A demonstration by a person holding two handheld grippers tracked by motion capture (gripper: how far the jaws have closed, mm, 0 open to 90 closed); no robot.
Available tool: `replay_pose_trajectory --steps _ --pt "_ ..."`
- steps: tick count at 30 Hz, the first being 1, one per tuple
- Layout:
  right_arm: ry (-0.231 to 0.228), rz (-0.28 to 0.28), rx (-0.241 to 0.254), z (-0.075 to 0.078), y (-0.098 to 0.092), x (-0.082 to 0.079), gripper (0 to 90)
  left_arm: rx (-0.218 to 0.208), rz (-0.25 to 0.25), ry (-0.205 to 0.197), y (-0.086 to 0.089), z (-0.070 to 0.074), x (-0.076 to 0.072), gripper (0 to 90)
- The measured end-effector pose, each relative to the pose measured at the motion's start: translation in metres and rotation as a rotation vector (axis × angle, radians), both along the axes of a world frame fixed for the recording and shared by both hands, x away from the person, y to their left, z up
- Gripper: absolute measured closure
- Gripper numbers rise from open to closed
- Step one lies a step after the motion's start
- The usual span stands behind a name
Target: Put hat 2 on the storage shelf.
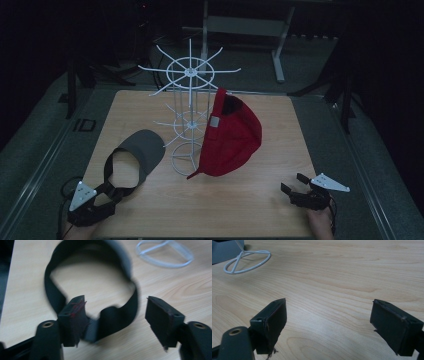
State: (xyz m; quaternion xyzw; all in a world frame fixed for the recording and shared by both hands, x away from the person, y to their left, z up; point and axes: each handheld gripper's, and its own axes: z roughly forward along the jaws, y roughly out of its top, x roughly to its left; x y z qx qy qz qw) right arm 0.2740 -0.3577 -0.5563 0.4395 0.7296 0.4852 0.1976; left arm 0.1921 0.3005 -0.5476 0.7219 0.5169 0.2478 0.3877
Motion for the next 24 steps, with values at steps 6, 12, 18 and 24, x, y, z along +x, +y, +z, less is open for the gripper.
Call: replay_pose_trajectory --steps 6,12,18,24 --pt "-0.003 0.000 -0.002 0.000 0.000 -0.002 13.7 0.007 0.002 0.043 0.007 -0.009 0.014 24.0" --pt "-0.001 0.002 -0.001 0.000 0.000 -0.001 13.7 0.025 -0.027 0.077 0.011 -0.019 0.030 22.6" --pt "0.003 0.003 -0.003 0.000 0.001 -0.001 13.7 0.048 -0.019 0.104 0.011 -0.022 0.034 24.7" --pt "0.005 0.005 0.003 0.000 0.000 -0.001 13.7 0.071 -0.038 0.088 0.008 -0.022 0.029 51.9"
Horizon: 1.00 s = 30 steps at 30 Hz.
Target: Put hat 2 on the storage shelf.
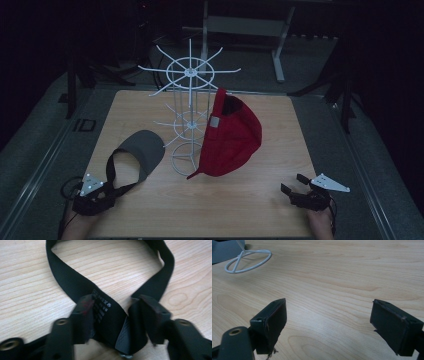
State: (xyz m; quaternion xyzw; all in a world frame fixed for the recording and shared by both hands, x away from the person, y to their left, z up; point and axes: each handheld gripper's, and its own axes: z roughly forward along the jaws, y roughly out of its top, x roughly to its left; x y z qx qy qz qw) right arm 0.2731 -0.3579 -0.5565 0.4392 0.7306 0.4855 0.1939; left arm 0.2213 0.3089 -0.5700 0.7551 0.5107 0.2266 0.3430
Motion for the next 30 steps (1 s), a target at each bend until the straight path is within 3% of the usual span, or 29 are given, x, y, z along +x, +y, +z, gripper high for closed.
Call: replay_pose_trajectory --steps 1,2,3,4,6,12,17,25,27,30 --pt "0.000 0.000 0.000 0.000 0.000 0.000 13.7 -0.001 -0.008 -0.006 -0.001 0.000 -0.001 51.9" --pt "0.000 0.002 0.000 0.000 0.000 0.000 13.8 0.005 -0.026 -0.019 -0.003 0.000 -0.003 67.0" --pt "0.003 0.003 0.000 0.000 0.000 0.000 13.8 0.005 -0.026 -0.019 -0.003 0.000 -0.003 73.1" --pt "0.003 0.003 0.000 0.000 0.000 0.000 13.8 0.005 -0.032 -0.020 -0.004 0.000 -0.003 73.1" --pt "0.005 0.002 0.002 0.000 0.000 0.000 13.8 0.004 -0.038 -0.022 -0.004 0.000 -0.003 81.4" --pt "0.004 0.002 0.011 0.000 -0.001 0.000 13.8 -0.013 -0.073 -0.044 -0.003 0.001 -0.005 83.9" --pt "0.006 -0.001 0.015 0.000 -0.002 0.000 13.8 -0.054 -0.153 -0.165 -0.001 0.011 -0.010 84.0" --pt "0.004 -0.005 0.004 0.000 -0.001 0.000 13.7 -0.080 -0.195 -0.248 -0.003 0.032 -0.005 84.1" --pt "0.004 -0.009 0.005 0.000 -0.001 0.000 13.8 -0.110 -0.204 -0.277 -0.003 0.041 -0.002 84.1" --pt "0.003 -0.006 0.004 0.000 -0.001 0.000 13.8 -0.123 -0.208 -0.312 -0.004 0.052 0.001 84.2"
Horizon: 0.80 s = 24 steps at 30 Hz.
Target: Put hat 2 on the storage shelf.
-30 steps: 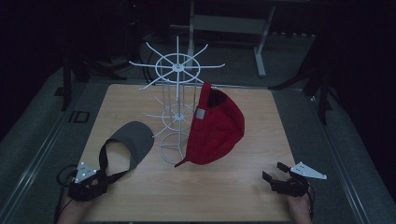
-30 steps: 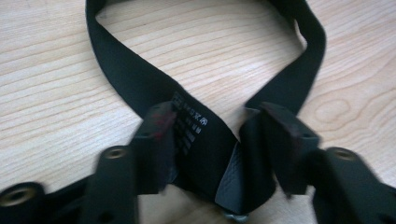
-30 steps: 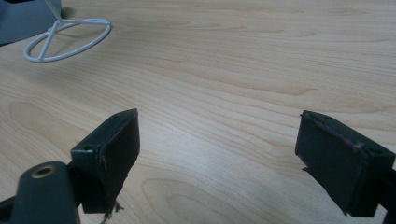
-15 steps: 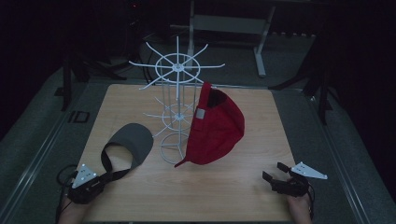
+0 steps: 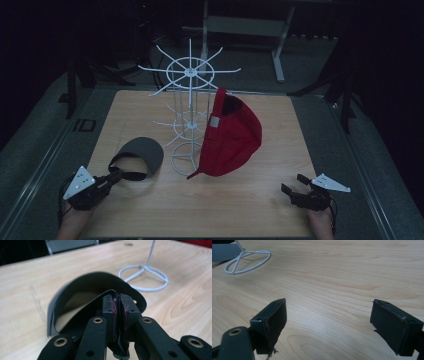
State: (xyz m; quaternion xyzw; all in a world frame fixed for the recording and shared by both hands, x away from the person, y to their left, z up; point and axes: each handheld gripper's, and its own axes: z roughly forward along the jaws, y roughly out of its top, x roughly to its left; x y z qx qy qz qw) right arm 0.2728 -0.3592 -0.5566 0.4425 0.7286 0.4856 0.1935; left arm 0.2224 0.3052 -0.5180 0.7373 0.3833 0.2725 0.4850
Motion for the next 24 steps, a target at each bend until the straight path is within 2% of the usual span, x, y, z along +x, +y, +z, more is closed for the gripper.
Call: replay_pose_trajectory --steps 1,3,4,6,8,9,11,17,20,24 --pt "0.000 0.000 0.000 0.000 0.000 0.000 13.8 0.000 0.000 0.000 0.000 0.000 0.000 84.1" --pt "0.000 -0.002 0.003 0.000 0.000 0.000 13.7 -0.002 0.003 -0.026 -0.001 0.008 0.002 84.2" --pt "0.000 -0.004 0.005 0.000 0.000 0.000 13.8 -0.016 0.001 -0.053 -0.002 0.018 0.005 84.2" --pt "0.001 -0.004 0.005 0.000 0.000 0.000 13.8 -0.028 -0.001 -0.065 -0.002 0.023 0.006 84.2" --pt "0.001 -0.006 0.004 0.000 0.000 0.000 13.8 -0.036 -0.011 -0.091 -0.003 0.034 0.009 84.2" --pt "0.004 -0.006 0.005 0.000 0.000 0.000 13.8 -0.063 -0.037 -0.112 -0.003 0.043 0.012 84.3" --pt "0.002 -0.006 0.005 0.000 0.000 0.000 13.8 -0.062 -0.044 -0.120 -0.003 0.048 0.013 84.3" --pt "0.004 -0.003 0.010 0.000 -0.001 0.000 13.8 -0.116 -0.120 -0.159 -0.001 0.069 0.015 84.2" --pt "0.006 -0.003 0.009 0.000 -0.001 0.000 13.8 -0.140 -0.142 -0.179 0.003 0.076 0.013 84.2" --pt "0.006 -0.001 0.008 0.000 -0.001 0.000 13.8 -0.135 -0.150 -0.197 0.005 0.085 0.011 84.2"
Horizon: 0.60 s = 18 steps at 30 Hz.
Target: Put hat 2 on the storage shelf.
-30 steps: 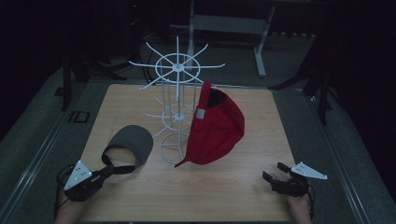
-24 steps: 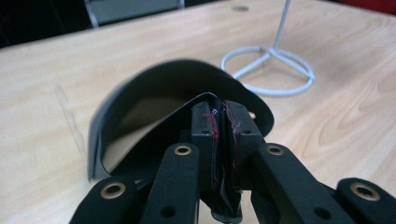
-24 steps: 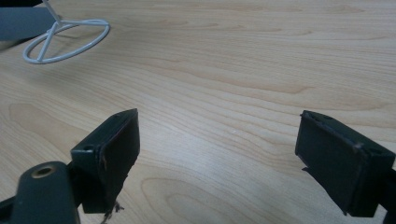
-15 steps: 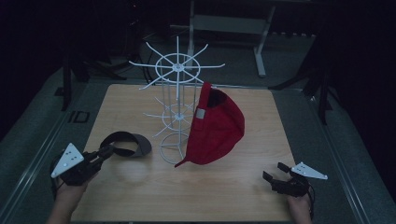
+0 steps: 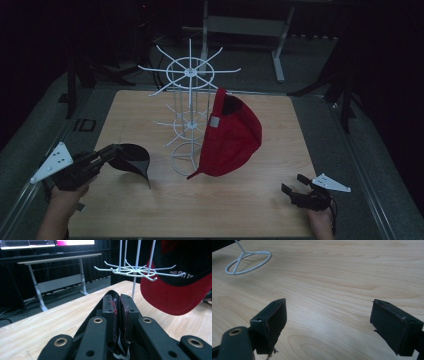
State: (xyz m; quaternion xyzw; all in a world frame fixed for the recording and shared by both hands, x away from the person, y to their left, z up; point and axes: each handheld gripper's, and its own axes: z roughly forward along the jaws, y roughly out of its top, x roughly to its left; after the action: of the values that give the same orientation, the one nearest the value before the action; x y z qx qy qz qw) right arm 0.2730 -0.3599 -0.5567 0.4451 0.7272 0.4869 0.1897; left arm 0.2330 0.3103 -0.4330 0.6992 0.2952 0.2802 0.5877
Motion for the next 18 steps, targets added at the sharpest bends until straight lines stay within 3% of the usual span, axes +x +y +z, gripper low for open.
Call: replay_pose_trajectory --steps 5,9,18 --pt "0.000 0.001 -0.002 0.000 0.000 0.000 13.8 0.014 -0.023 -0.016 -0.001 0.013 -0.004 84.2" --pt "0.001 0.002 -0.002 0.000 0.000 0.000 13.8 -0.004 -0.064 -0.045 0.000 0.025 -0.008 84.2" --pt "-0.002 0.008 -0.001 0.000 0.000 0.000 13.8 0.010 -0.122 -0.110 -0.006 0.063 -0.011 84.1"
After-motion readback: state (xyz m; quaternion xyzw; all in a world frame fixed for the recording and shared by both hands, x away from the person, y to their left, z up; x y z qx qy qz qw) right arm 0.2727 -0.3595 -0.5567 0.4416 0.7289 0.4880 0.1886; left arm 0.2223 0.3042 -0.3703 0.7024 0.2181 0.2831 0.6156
